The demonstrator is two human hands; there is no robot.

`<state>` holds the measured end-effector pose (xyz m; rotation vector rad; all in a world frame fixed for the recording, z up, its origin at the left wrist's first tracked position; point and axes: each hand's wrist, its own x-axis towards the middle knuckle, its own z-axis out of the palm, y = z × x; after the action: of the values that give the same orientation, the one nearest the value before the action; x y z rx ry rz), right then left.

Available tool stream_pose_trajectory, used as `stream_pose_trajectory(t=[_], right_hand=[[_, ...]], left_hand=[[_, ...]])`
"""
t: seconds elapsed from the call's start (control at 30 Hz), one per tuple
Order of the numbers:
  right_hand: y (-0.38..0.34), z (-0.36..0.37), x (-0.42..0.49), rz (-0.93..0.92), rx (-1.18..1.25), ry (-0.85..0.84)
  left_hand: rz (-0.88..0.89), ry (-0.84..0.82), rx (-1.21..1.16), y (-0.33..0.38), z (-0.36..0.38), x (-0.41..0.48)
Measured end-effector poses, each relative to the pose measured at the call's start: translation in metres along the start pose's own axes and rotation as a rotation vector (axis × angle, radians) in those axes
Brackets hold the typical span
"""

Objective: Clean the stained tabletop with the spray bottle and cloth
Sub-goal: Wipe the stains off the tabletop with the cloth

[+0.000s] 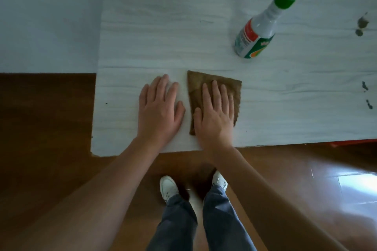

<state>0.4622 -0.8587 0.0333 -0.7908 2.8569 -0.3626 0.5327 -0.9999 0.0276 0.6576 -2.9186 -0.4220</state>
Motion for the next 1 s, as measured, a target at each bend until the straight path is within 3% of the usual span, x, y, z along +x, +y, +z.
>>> stream_pose_trajectory(t=[0.17, 0.37, 0.53, 0.87, 1.0], right_hand=[[0.029, -0.007, -0.015, -0.252, -0.023, -0.089], [0.052, -0.012, -0.016, -0.215, -0.022, -0.098], [0.052, -0.014, -0.007, -0.334, -0.058, -0.139], [-0.021, -0.001, 0.151, -0.373, -0.031, -0.082], [-0.032, 0.000, 0.186, -0.292, -0.022, -0.056]], left_hand=[[-0.004, 0.026, 0.041, 0.001, 0.002, 0.002], [-0.009, 0.052, 0.030, 0.004, 0.000, 0.003], [-0.026, 0.065, 0.042, 0.006, 0.000, 0.002], [-0.054, 0.028, 0.089, 0.004, 0.004, 0.004], [-0.044, 0.025, 0.096, 0.003, 0.004, 0.003]])
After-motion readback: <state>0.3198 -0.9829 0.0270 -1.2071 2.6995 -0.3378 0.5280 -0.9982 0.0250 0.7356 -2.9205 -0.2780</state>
